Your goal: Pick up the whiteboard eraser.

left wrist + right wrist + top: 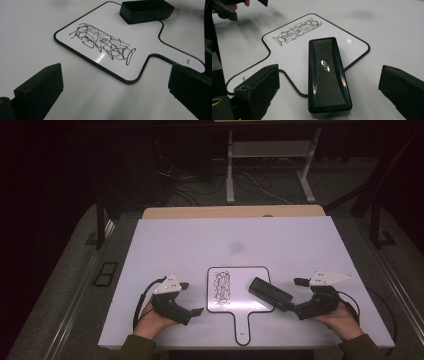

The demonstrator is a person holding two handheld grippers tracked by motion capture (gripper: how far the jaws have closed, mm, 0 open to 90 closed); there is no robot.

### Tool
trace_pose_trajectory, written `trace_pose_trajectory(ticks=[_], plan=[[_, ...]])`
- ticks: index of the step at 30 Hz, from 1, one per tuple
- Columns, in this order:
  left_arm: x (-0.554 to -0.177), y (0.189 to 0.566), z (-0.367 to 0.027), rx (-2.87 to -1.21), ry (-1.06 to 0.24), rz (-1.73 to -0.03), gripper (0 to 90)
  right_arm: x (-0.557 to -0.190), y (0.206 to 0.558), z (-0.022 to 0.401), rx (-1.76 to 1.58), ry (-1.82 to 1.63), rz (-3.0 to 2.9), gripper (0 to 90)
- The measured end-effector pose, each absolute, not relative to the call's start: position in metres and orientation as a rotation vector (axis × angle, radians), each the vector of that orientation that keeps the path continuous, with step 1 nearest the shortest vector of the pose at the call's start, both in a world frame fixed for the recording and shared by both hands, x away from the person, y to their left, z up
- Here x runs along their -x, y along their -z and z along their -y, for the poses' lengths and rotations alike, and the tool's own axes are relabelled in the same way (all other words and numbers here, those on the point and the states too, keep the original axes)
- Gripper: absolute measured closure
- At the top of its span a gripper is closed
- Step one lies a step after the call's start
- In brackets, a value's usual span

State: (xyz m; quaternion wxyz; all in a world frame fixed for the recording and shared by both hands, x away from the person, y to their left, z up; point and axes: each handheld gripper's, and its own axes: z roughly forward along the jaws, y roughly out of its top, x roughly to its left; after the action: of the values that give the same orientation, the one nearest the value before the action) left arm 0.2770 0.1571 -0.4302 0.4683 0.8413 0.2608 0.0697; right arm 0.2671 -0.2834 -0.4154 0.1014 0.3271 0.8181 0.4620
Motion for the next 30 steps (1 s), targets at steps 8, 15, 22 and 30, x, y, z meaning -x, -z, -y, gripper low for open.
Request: trace_pose_trajectory(ticks=[8, 15, 22, 30], plan=[[-0.277, 0.430, -0.157, -2.062, -0.174, -0.644, 0.0, -0.271, 0.413, 0.279, -0.967, -1.323, -2.456, 2.1], [-0.277, 0.431, -0.156, -2.067, -0.171, -0.645, 0.0, -0.277, 0.411, 0.276, -0.978, -1.284, -2.474, 2.1], [-0.277, 0.431, -0.155, -2.063, -0.166, -0.650, 0.0, -0.284, 0.407, 0.269, -0.973, -1.254, -2.477, 2.1], [-0.277, 0.430, -0.155, -2.061, -0.163, -0.648, 0.0, -0.290, 0.404, 0.265, -0.977, -1.244, -2.488, 2.1]])
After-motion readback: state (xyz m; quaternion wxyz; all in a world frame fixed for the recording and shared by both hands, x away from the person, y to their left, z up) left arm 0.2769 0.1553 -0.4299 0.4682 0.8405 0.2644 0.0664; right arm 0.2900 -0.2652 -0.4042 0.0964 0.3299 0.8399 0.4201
